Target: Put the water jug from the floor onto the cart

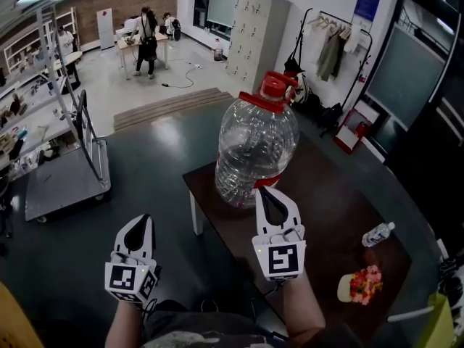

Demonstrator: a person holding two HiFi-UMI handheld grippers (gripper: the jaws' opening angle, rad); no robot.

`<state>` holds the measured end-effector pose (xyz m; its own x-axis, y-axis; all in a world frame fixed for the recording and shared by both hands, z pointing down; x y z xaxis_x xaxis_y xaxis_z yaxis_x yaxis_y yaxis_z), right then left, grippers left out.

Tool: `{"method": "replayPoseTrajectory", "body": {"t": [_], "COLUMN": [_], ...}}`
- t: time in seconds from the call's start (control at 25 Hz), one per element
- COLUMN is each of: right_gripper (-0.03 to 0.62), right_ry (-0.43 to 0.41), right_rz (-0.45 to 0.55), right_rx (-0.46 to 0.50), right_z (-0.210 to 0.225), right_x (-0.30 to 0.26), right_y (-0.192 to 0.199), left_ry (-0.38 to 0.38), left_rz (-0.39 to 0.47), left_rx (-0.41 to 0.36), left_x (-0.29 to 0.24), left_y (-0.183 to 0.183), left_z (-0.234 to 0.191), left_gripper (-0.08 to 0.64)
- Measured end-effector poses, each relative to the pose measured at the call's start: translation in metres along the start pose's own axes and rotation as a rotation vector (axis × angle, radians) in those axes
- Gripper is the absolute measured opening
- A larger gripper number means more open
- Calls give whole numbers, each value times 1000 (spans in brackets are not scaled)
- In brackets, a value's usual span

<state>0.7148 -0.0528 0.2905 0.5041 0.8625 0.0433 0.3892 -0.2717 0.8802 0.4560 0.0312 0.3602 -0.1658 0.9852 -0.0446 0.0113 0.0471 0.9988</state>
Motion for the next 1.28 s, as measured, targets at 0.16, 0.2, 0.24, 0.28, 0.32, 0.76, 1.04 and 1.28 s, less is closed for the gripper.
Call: {"method": "replayPoseTrajectory", "body": {"t": [0.16,0.2,0.24,0.28,0.32,0.76,1.04,1.28], "right_gripper": [-9,-9,-9,-9,-9,-9,-6,71], "right_ry": [9,20,30,37,39,32,57,27], "right_rz": [14,17,19,18,16,-27,-41,-176], "right_rx": [34,42,43,39,30,-75,72,234], "right_z": [14,17,19,21,23,63,76,88], "right_x": [-25,-31,-36,-41,-47,-94,-115,-126], "right_y": [-10,-11,-10,-10,-10,-46,-85,-93], "left_ry": [23,30,38,45,51,227,300,346], "left_rz": [-17,-23,-28,-32,-34,62,58,64], "left_rx": [-17,-18,-15,-11,-6,-39,-31,-34], "left_x": [-21,-29,-38,-47,-57,-161,-211,-241], "left_y": [-2,-1,0,1,0,-71,-85,-98], "left_z": [1,-1,-2,-3,-5,-32,-45,-44], "left_gripper": [8,8,8,8,8,8,8,8]}}
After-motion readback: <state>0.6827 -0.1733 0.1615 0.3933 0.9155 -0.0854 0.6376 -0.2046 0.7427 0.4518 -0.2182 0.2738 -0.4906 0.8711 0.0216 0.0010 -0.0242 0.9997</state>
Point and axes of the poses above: the fingertips, and each gripper's own axes: x backward along the fingers, z to its right, y out of its underside, the point moved 4 cm from there along x, backward along the fingers, and after that the axes turned 4 degrees about -z, right-handed, at the moved point
